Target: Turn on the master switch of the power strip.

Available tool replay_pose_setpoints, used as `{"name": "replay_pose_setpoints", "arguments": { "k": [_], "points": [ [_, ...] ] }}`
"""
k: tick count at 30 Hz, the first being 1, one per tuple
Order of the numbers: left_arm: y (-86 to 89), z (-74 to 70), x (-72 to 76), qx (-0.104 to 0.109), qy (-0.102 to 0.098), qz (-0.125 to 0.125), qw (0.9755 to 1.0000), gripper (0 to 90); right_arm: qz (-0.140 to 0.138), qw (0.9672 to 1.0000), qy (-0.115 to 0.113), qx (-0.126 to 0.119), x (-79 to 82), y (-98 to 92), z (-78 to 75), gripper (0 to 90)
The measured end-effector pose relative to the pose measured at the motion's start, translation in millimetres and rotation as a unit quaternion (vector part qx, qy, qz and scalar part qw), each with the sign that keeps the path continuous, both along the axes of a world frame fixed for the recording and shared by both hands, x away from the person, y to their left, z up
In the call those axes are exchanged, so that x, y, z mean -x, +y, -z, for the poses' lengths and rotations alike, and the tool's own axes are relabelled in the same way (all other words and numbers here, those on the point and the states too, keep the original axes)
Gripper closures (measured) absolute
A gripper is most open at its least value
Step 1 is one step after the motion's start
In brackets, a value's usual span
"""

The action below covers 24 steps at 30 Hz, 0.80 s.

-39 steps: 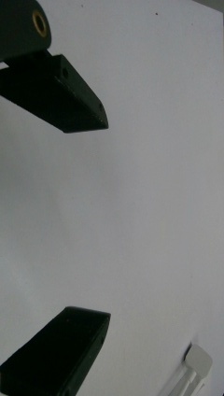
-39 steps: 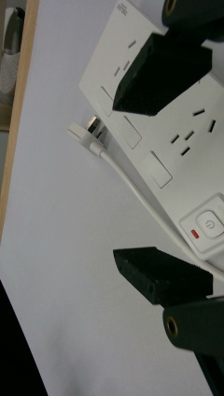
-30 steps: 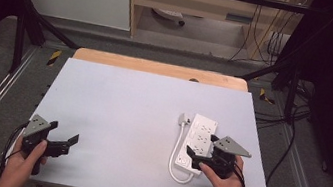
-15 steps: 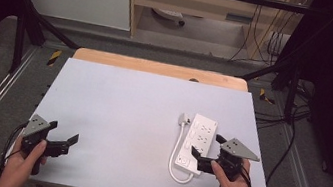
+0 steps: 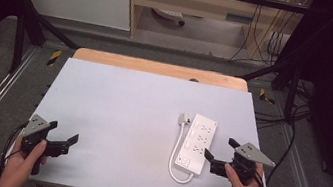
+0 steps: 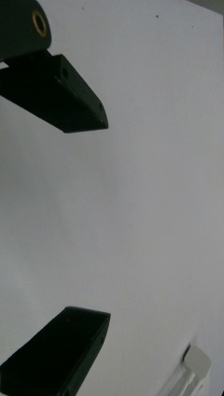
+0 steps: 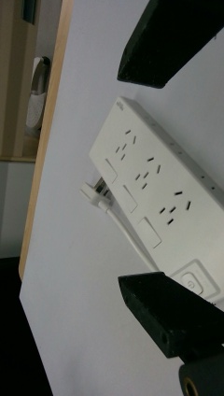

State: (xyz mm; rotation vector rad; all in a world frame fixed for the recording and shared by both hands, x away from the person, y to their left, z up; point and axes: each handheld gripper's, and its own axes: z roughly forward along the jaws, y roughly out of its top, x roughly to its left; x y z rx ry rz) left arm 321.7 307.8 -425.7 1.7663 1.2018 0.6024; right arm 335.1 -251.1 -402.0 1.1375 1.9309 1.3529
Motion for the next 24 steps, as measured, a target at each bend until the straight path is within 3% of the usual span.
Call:
{"name": "replay_pose_setpoints", "arguments": {
  "k": [12,18,24],
  "points": [
    [0.0,0.3,-0.2,0.000,0.001,0.001,1.0000,7.0,0.048,0.9984,0.026,0.012,3.5,-36.2,16.4,4.0],
    [-0.1,0.3,-0.2,0.001,0.001,0.000,1.0000,7.0,0.073,0.9954,0.057,0.026,1.9,-47.0,28.5,3.8],
    [-0.2,0.3,-0.5,0.001,0.002,0.000,1.0000,7.1,0.081,0.9919,0.087,0.044,-4.4,-44.6,40.1,3.8]
  ]
}}
